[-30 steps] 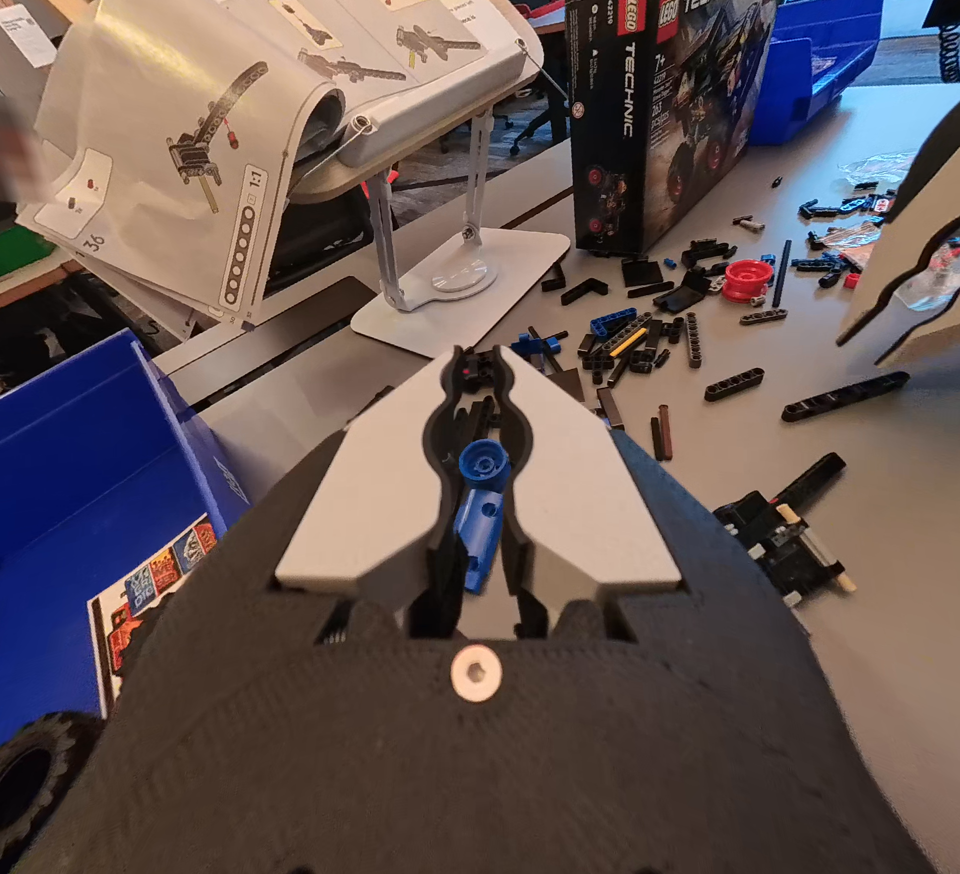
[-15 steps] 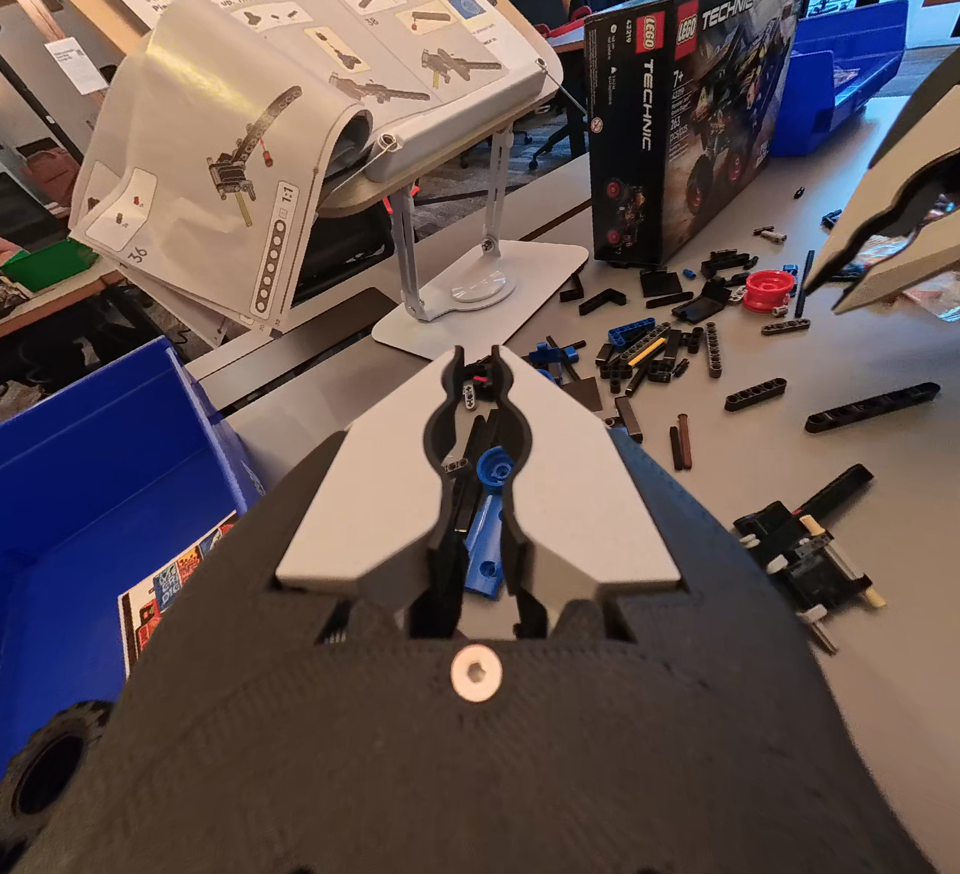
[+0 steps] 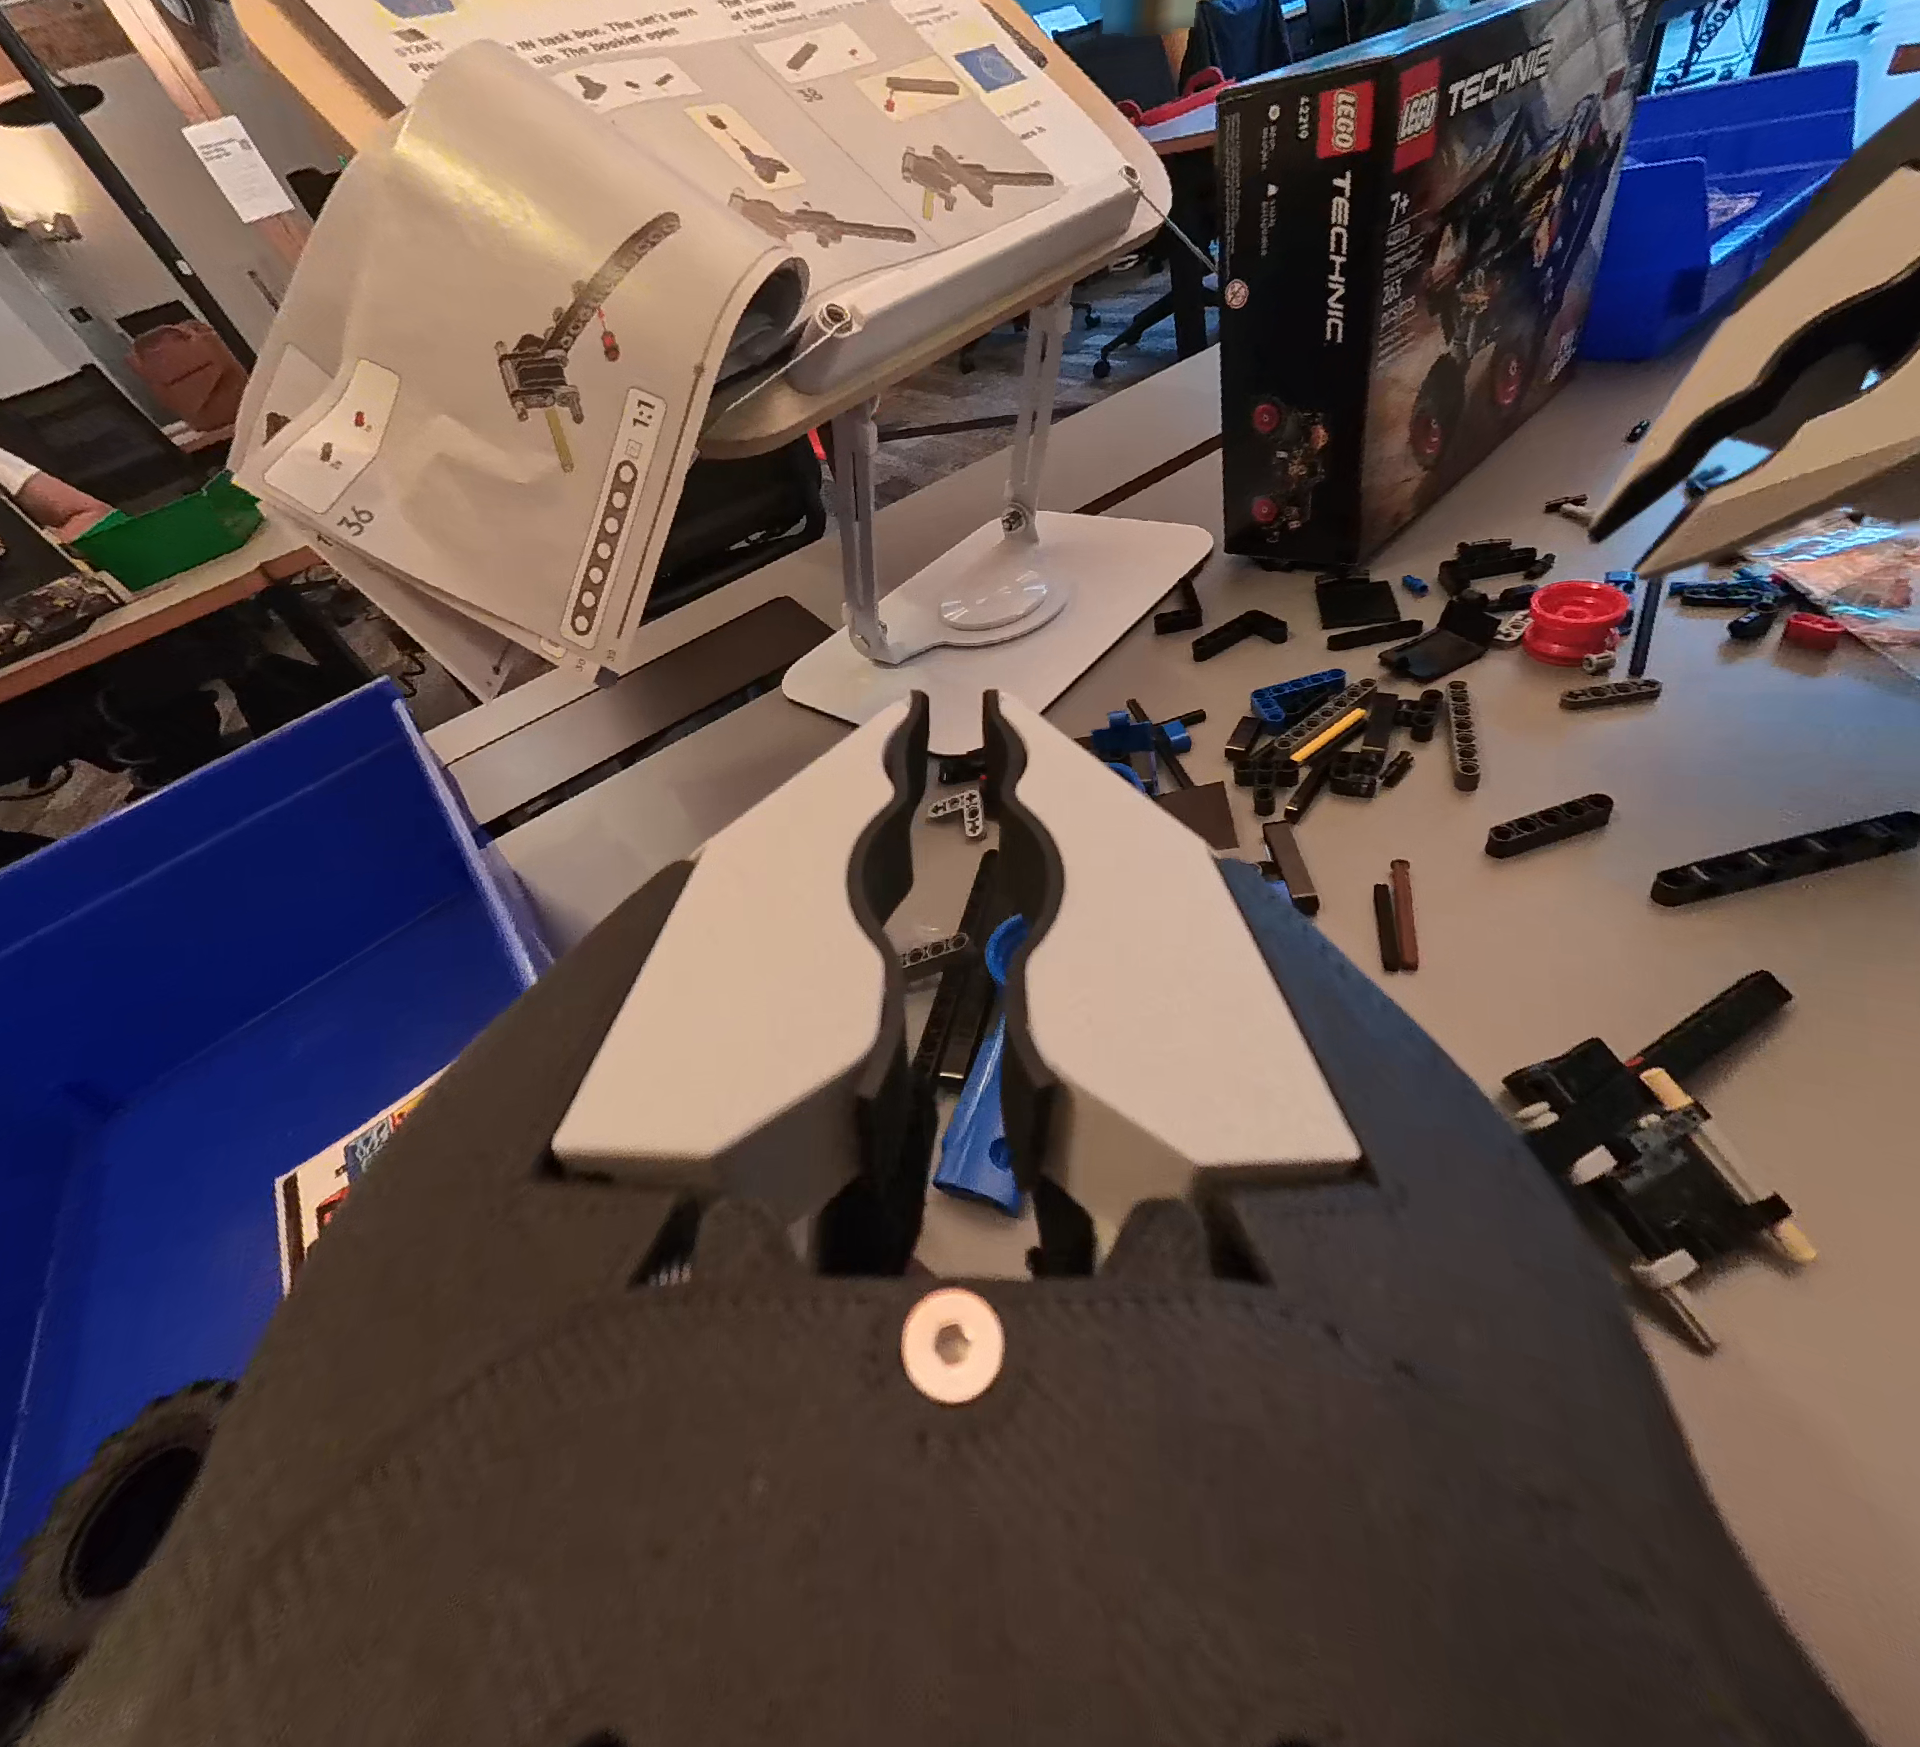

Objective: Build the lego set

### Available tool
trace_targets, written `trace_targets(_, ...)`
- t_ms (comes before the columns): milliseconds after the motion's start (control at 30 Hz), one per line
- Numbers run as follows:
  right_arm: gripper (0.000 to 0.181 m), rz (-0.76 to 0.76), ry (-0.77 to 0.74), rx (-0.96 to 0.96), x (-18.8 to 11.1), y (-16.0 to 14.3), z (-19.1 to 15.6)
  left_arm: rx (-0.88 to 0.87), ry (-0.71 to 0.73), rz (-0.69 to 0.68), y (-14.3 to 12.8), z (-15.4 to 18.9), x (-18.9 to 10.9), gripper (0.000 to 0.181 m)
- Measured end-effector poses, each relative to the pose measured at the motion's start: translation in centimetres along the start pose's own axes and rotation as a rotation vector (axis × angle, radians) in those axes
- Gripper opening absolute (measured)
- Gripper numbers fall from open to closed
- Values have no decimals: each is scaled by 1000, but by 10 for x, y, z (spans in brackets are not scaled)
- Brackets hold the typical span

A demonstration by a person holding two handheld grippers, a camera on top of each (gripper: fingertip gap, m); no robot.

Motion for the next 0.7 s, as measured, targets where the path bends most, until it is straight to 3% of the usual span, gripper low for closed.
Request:
trace_targets(300, 19, -124, 24, -87, 9, -5, 12, 2, 0, -2, -1, -1, 0, 8)
trace_targets(700, 21, -316, 127, -217, 65, -11, 6, 6, 1, 3, -1, -2, 0, 8)
Point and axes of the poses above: each gripper's, where its closed fingertips meet, x out along the fingers, y out of its top, z = x × y across the jaws, the point moved 3 cm from there along -x, back along the fingers
